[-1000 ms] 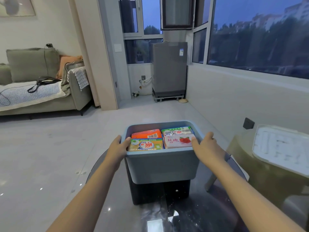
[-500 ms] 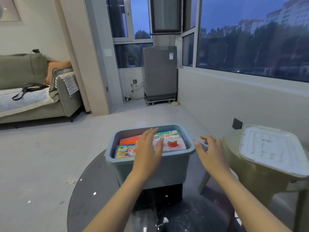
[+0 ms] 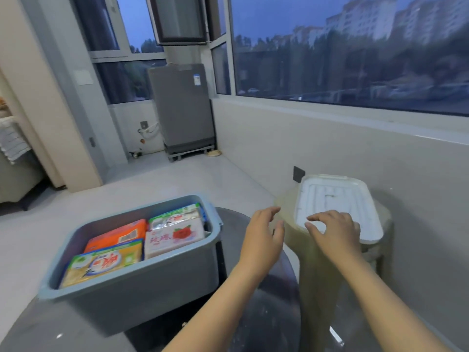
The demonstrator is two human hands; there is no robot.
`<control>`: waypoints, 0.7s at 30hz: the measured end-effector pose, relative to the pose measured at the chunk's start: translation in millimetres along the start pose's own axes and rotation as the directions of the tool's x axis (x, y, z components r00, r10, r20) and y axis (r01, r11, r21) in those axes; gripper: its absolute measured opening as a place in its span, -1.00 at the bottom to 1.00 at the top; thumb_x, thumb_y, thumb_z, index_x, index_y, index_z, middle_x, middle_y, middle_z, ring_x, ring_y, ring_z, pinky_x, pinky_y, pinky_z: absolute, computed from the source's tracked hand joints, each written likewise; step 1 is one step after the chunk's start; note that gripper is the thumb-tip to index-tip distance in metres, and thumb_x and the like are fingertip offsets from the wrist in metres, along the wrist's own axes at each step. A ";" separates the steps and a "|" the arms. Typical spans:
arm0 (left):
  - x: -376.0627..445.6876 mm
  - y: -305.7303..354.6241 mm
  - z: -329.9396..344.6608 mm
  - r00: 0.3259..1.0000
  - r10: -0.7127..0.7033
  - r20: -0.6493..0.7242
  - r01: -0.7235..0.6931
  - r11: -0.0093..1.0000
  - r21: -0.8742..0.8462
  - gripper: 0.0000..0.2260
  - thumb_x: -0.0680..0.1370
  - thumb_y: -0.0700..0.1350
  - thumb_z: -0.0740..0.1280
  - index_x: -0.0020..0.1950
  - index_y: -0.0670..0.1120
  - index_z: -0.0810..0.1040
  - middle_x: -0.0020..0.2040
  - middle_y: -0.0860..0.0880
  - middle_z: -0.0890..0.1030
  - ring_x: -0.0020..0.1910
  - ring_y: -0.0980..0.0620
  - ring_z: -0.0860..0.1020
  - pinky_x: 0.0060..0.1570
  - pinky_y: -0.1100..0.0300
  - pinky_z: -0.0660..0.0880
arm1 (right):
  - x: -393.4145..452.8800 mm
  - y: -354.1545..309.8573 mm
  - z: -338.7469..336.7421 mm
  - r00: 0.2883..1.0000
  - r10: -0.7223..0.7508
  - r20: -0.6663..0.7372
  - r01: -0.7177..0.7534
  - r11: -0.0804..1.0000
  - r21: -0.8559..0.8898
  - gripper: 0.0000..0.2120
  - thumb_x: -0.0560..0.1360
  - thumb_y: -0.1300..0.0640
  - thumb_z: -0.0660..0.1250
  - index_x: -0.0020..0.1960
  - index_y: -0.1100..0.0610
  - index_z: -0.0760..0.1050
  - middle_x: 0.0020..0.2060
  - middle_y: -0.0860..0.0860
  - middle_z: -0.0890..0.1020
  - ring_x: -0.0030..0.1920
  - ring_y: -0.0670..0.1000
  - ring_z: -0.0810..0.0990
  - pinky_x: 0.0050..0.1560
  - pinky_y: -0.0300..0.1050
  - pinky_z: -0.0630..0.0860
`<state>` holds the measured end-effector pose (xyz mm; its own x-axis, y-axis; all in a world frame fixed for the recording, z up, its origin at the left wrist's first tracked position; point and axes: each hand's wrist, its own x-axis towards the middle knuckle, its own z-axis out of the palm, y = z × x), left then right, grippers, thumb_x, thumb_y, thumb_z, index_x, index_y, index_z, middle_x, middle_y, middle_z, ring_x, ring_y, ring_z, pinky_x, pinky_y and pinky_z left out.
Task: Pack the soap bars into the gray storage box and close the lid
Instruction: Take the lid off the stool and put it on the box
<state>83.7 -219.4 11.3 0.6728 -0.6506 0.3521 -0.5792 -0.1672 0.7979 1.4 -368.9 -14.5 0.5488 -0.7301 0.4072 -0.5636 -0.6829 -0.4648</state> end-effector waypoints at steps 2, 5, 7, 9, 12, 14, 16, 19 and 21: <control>5.7 -5.6 15.0 0.998 -0.054 0.027 0.055 0.998 -0.018 -0.68 0.59 -0.03 0.19 0.34 0.00 0.42 0.25 0.07 0.46 0.16 0.16 0.47 0.14 0.29 0.40 | 5.0 14.7 3.0 0.998 0.030 0.057 -0.028 0.999 -0.040 -0.79 0.46 -0.12 0.29 0.01 -0.10 0.60 0.10 -0.05 0.59 0.17 0.07 0.38 0.08 -0.04 0.19; 9.4 -12.3 31.7 0.994 -0.104 0.044 0.106 0.993 -0.044 -0.69 0.59 -0.05 0.19 0.32 -0.03 0.44 0.24 0.03 0.48 0.15 0.15 0.49 0.17 0.23 0.44 | 8.4 28.2 6.0 0.994 0.060 0.094 -0.052 0.995 -0.083 -0.84 0.43 -0.13 0.33 -0.06 -0.14 0.62 0.00 -0.08 0.63 0.12 0.05 0.40 -0.03 -0.07 0.14; 10.0 -15.1 39.0 0.990 -0.130 0.052 0.133 0.989 -0.058 -0.70 0.59 -0.06 0.20 0.31 -0.04 0.46 0.24 0.02 0.49 0.13 0.16 0.49 0.15 0.25 0.44 | 8.4 32.9 8.3 0.993 0.084 0.084 -0.080 0.995 -0.052 -0.88 0.42 -0.07 0.37 -0.10 -0.11 0.63 -0.10 -0.08 0.66 0.06 0.03 0.42 -0.09 -0.10 0.13; 10.0 -16.4 43.7 0.986 -0.157 0.061 0.161 0.984 -0.080 -0.71 0.58 -0.07 0.20 0.29 -0.03 0.47 0.24 0.02 0.50 0.11 0.17 0.50 0.12 0.27 0.45 | 8.0 34.8 10.3 0.993 0.103 0.062 -0.102 0.995 -0.012 -0.90 0.41 -0.03 0.39 -0.11 -0.07 0.64 -0.15 -0.06 0.67 0.03 0.02 0.46 -0.08 -0.10 0.17; 8.9 -14.9 44.6 0.978 -0.197 0.067 0.204 0.971 -0.127 -0.72 0.58 -0.07 0.20 0.28 -0.04 0.48 0.23 0.03 0.52 0.09 0.19 0.53 0.07 0.32 0.45 | 7.6 32.7 11.1 0.998 0.056 0.042 -0.057 0.998 0.014 -0.89 0.42 0.00 0.38 -0.10 -0.02 0.65 -0.17 -0.04 0.67 -0.03 0.02 0.52 -0.06 -0.10 0.25; 8.3 -12.9 40.8 0.976 -0.207 0.062 0.214 0.966 -0.145 -0.71 0.58 -0.08 0.20 0.29 -0.04 0.49 0.23 0.04 0.53 0.09 0.19 0.53 0.05 0.35 0.43 | 6.1 24.7 7.9 1.000 -0.005 0.012 0.005 1.000 0.029 -0.87 0.45 0.02 0.35 -0.08 0.01 0.65 -0.16 -0.02 0.66 -0.04 0.03 0.51 -0.06 -0.11 0.28; 8.0 -10.2 34.2 0.979 -0.199 0.046 0.204 0.967 -0.153 -0.71 0.58 -0.08 0.20 0.29 -0.04 0.48 0.22 0.05 0.54 0.09 0.19 0.53 0.02 0.38 0.42 | 4.4 11.4 0.1 0.995 -0.073 -0.061 0.075 0.997 0.029 -0.86 0.47 0.06 0.33 -0.09 0.06 0.65 -0.17 0.02 0.64 -0.07 0.07 0.51 -0.06 -0.07 0.35; 7.6 -2.8 20.6 0.981 -0.191 0.024 0.192 0.961 -0.197 -0.72 0.58 -0.05 0.20 0.29 0.02 0.46 0.16 0.14 0.54 0.07 0.28 0.51 -0.05 0.42 0.43 | -2.3 -15.9 -20.6 0.951 -0.125 -0.281 0.160 0.982 0.104 -0.95 0.41 0.18 0.41 -0.20 0.14 0.66 -0.28 0.08 0.64 -0.19 0.17 0.54 -0.15 -0.02 0.43; 8.3 4.7 11.6 0.984 -0.179 0.018 0.178 0.954 -0.243 -0.71 0.58 -0.03 0.21 0.31 0.06 0.44 0.13 0.18 0.52 0.08 0.27 0.51 0.02 0.34 0.48 | -8.4 -34.3 -36.0 0.895 -0.119 -0.431 0.197 0.970 0.142 -0.96 0.38 0.22 0.44 -0.25 0.17 0.63 -0.32 0.09 0.63 -0.25 0.18 0.53 -0.22 -0.04 0.43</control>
<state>81.3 -234.1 12.3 0.7571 -0.6237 0.1944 -0.3206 -0.0954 0.9424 -6.1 -340.2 26.4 0.2920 -0.5832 0.7580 -0.3505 -0.8027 -0.4826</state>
